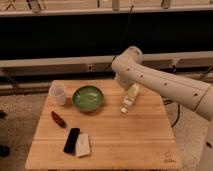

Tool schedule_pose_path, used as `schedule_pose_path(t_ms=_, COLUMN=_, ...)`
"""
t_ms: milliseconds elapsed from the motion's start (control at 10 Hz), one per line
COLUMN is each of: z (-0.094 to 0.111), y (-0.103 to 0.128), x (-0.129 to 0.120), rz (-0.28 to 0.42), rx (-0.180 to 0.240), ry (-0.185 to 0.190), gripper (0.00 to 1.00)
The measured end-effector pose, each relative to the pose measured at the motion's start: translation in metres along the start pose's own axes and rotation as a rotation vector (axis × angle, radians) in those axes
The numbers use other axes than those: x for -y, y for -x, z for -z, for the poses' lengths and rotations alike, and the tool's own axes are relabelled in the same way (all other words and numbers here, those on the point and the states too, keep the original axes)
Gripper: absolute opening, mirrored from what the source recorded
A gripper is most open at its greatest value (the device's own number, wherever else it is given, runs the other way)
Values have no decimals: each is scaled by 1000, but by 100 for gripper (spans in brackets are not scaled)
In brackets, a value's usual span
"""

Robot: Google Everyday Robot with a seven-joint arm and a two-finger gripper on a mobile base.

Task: Drag the ceramic bowl in a circle

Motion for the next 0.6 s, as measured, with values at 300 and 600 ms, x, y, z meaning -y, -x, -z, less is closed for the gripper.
schedule_pose_path(t_ms=300, z=-10, y=20, x=15, rz=51, rx=21, ry=-5, gripper=80)
schedule_pose_path(t_ms=600, z=-22, y=38, x=26, rz=100, rx=37, ry=-6, gripper=80)
